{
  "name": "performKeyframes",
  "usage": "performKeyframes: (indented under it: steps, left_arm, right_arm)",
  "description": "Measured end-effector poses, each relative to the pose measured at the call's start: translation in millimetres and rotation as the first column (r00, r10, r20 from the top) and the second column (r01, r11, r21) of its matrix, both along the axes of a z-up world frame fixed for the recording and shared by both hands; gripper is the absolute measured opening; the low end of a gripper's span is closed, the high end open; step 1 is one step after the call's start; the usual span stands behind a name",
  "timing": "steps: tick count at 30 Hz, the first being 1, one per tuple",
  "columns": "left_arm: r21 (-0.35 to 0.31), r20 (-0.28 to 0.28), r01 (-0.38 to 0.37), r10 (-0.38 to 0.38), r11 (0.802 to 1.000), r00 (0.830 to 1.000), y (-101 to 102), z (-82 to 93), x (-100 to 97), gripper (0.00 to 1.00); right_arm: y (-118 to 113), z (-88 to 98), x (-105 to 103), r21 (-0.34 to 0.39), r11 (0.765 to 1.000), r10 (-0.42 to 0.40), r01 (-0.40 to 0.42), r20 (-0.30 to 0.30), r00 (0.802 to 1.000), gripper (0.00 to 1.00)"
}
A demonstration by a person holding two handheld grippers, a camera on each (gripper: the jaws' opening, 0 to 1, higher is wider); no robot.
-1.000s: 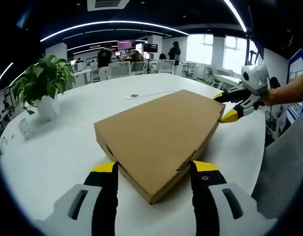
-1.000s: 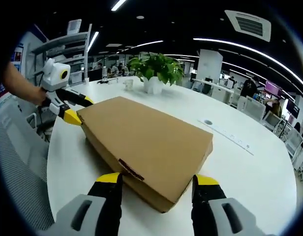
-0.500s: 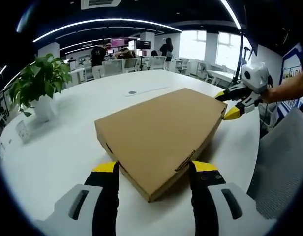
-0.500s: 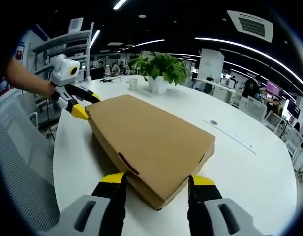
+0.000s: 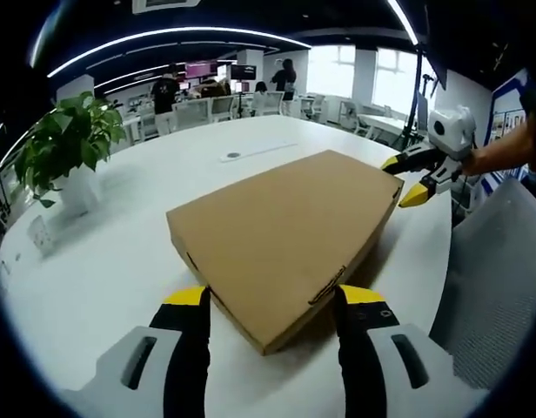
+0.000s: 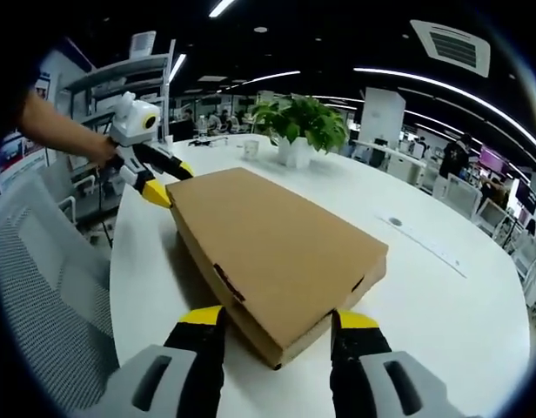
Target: Operate the shoe box by opening the lid, removing the specified soft item, and placing it in the target area until the item is outside and the box remains undamaged.
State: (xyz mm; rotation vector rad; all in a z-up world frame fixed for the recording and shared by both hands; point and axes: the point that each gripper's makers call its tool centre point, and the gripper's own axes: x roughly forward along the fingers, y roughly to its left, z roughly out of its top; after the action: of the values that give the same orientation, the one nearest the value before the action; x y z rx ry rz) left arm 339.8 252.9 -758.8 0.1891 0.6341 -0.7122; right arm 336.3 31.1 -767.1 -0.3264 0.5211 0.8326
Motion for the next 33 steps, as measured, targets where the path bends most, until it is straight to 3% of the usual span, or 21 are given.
performKeyframes:
  steps: [19, 33]
  left_arm:
    - [0.028, -0.015, 0.013, -0.013, 1.0, 1.0, 31.1, -1.3, -7.6, 0.6]
    - [0.012, -0.032, 0.006, -0.006, 1.0, 0.999, 35.7, 2.0, -13.6, 0.6]
  right_arm:
    - [30.8, 2.5, -18.3, 0.05, 0.999, 0.007, -0.006, -0.011, 1.0, 0.44]
    - [34.3, 9.3, -20.6, 0.086, 0.996, 0.003, -0.002, -0.006, 1.0, 0.43]
